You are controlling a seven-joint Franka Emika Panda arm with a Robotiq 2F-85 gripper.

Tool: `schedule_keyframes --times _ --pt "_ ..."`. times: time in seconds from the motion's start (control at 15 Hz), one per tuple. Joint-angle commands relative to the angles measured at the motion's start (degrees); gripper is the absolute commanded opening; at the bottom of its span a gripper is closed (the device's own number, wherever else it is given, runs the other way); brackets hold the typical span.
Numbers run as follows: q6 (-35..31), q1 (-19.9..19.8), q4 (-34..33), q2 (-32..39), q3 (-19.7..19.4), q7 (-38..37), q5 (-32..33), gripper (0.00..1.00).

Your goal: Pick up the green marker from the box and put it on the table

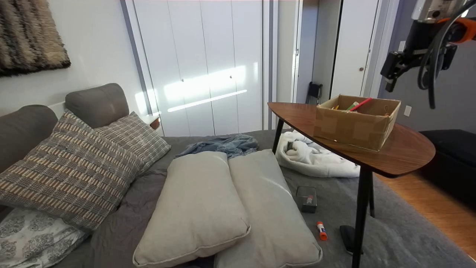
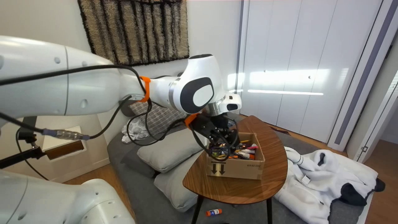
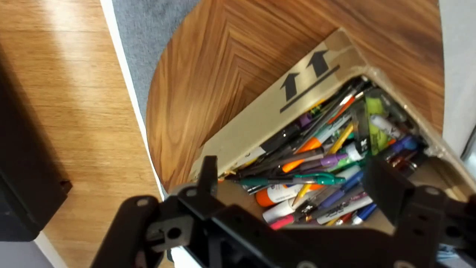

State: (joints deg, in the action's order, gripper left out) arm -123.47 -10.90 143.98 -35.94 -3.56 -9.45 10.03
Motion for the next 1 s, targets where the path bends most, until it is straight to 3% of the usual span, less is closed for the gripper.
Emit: schedule_keyframes --times 0.0,0.4,0.93 --pt "-4.1 0.0 -5.7 8.5 0.4 -4.9 -3.3 1.00" --pt "-4.1 0.6 -10.5 17.5 0.2 -8.6 -7.7 1.00" --pt "-8.7 1.3 -11.1 23.7 -1.3 -7.5 -11.8 1.00"
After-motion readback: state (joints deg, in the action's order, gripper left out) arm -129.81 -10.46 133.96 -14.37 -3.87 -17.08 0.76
